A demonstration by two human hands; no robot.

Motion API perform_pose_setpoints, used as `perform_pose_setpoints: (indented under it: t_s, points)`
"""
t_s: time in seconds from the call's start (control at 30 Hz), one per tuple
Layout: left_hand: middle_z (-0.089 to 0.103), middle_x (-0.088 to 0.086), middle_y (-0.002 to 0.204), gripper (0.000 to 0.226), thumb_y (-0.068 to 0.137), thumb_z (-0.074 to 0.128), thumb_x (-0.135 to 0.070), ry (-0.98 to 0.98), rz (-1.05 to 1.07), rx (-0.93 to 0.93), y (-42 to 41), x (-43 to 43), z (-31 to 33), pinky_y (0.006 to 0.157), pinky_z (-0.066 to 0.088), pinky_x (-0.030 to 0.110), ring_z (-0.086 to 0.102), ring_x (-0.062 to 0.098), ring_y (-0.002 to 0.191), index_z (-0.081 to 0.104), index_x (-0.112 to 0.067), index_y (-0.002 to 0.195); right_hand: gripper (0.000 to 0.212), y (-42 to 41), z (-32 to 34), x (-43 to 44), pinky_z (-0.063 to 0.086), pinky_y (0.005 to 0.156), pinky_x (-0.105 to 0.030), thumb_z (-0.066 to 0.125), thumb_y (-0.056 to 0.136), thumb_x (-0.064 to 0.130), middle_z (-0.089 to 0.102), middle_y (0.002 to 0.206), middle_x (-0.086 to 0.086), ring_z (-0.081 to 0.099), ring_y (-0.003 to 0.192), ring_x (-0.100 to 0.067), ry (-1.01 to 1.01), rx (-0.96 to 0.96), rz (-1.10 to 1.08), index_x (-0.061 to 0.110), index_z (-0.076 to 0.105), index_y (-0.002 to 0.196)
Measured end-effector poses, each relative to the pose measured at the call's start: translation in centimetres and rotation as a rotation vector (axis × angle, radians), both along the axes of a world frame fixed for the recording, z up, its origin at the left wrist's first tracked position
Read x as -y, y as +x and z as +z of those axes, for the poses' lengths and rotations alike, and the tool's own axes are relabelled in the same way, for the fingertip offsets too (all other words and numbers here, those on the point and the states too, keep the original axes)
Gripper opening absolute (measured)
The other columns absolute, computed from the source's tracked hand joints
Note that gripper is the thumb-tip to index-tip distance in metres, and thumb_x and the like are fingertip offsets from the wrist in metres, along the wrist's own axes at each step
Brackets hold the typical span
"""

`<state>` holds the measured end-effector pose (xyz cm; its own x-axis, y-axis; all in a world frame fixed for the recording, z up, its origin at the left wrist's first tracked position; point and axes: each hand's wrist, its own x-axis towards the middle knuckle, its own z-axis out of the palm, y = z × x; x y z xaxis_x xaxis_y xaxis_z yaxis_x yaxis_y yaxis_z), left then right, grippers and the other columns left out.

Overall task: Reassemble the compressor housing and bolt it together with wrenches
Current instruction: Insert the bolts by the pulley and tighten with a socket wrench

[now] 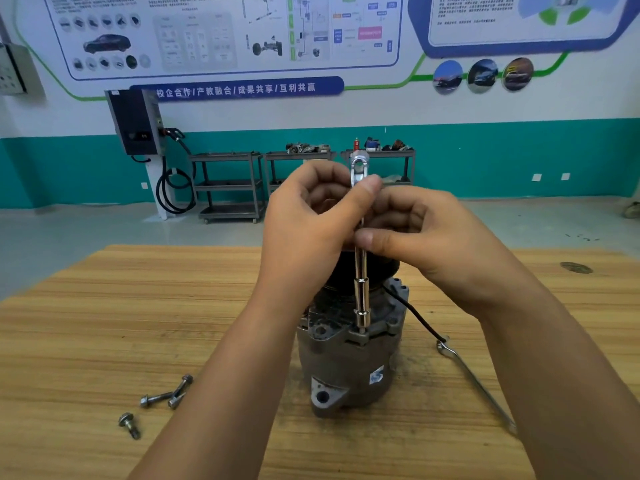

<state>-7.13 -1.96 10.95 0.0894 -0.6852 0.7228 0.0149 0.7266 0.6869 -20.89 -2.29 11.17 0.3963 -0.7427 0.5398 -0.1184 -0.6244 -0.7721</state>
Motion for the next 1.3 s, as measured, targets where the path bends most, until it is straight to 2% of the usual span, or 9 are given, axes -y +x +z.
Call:
perform_pose_setpoints:
  t_s: [0.07, 0.2, 0.33, 0.47, 0.67, 0.9, 1.0, 1.1, 1.3]
  points:
    - [0.066, -0.007, 0.069, 0.006, 0.088, 0.062, -0.013, -0.017, -0.013, 0.061, 0.3, 0.0, 0.1, 0.061, 0.051, 0.018, 0.064, 0.005, 0.067, 0.060, -0.016, 0.083, 0.020, -0.3, 0.0, 0.1, 0.052, 0.071, -0.018, 0.063, 0.082, -0.002, 0.073, 0.081, 0.005, 0.068, 0.082, -0.006, 0.043, 0.011, 0.051, 0.016, 0.066, 0.092]
    - [0.061, -0.010, 0.077, 0.009, 0.087, 0.051, -0.020, 0.011, -0.105, 0.184, 0.6, -0.2, 0.7, 0.059, 0.046, 0.020, 0.055, 0.010, 0.069, 0.060, -0.019, 0.090, 0.025, -0.3, 0.2, 0.2, 0.054, 0.071, -0.024, 0.055, 0.087, -0.005, 0.073, 0.089, 0.002, 0.068, 0.086, -0.008, 0.066, -0.002, 0.110, 0.014, 0.064, 0.101]
    - [0.060, 0.021, 0.089, 0.016, 0.089, 0.046, -0.021, -0.012, -0.176, 0.293, 1.0, -0.2, 1.0, 0.064, 0.045, 0.040, 0.051, 0.032, 0.072, 0.061, -0.023, 0.096, 0.018, -0.3, 0.1, 0.2, 0.048, 0.063, -0.016, 0.060, 0.082, 0.002, 0.074, 0.083, 0.001, 0.069, 0.080, -0.008, 0.076, 0.033, 0.117, 0.013, 0.063, 0.097]
    - [0.063, 0.029, 0.098, 0.027, 0.094, 0.042, -0.022, -0.016, -0.186, 0.316, 1.6, -0.2, 0.9, 0.075, 0.050, 0.052, 0.060, 0.045, 0.087, 0.064, -0.014, 0.107, 0.020, -0.1, 0.0, 0.1, 0.050, 0.065, -0.015, 0.065, 0.069, 0.013, 0.074, 0.074, 0.000, 0.070, 0.075, -0.009, 0.058, 0.086, 0.118, 0.014, 0.064, 0.089]
    - [0.067, -0.013, 0.082, 0.020, 0.082, 0.054, -0.009, -0.012, -0.169, 0.263, 1.6, -0.1, 0.5, 0.069, 0.050, 0.015, 0.065, 0.000, 0.078, 0.061, -0.015, 0.099, 0.032, 0.3, 0.0, -0.1, 0.054, 0.080, -0.043, 0.078, 0.064, 0.018, 0.066, 0.094, -0.024, 0.064, 0.091, -0.039, 0.006, 0.071, 0.052, 0.013, 0.065, 0.094]
    - [0.070, -0.011, 0.070, 0.016, 0.073, 0.077, -0.014, 0.020, -0.095, 0.105, 0.5, -0.3, 0.0, 0.058, 0.050, 0.015, 0.068, 0.003, 0.065, 0.062, -0.019, 0.076, 0.037, 0.9, -0.2, -0.2, 0.048, 0.080, -0.060, 0.078, 0.070, 0.016, 0.061, 0.101, -0.033, 0.056, 0.097, -0.048, -0.073, 0.048, -0.054, 0.011, 0.064, 0.104]
    - [0.072, -0.002, 0.079, 0.021, 0.069, 0.081, -0.015, 0.023, -0.073, 0.101, 0.1, -0.3, -0.3, 0.064, 0.058, 0.027, 0.072, 0.012, 0.072, 0.062, -0.020, 0.077, 0.023, 0.9, -0.3, -0.1, 0.056, 0.068, -0.039, 0.069, 0.068, 0.006, 0.071, 0.086, -0.011, 0.068, 0.083, -0.027, -0.094, 0.053, -0.088, 0.015, 0.066, 0.090]
    - [0.072, 0.002, 0.082, 0.021, 0.071, 0.080, -0.014, 0.012, -0.013, 0.116, -0.1, -0.3, -0.4, 0.070, 0.060, 0.034, 0.072, 0.016, 0.075, 0.061, -0.021, 0.076, 0.029, 0.7, -0.4, -0.1, 0.046, 0.056, -0.010, 0.067, 0.071, -0.002, 0.071, 0.073, 0.011, 0.065, 0.067, 0.001, -0.089, 0.034, -0.071, 0.025, 0.068, 0.082]
    - [0.072, -0.003, 0.080, 0.004, 0.079, 0.065, -0.016, 0.040, -0.103, 0.182, 1.0, -0.3, 0.0, 0.068, 0.054, 0.021, 0.068, 0.006, 0.075, 0.067, -0.019, 0.081, 0.024, -0.6, 0.0, -0.1, 0.052, 0.080, -0.020, 0.068, 0.076, 0.016, 0.073, 0.101, 0.001, 0.068, 0.098, -0.011, 0.032, -0.011, 0.107, 0.019, 0.069, 0.099]
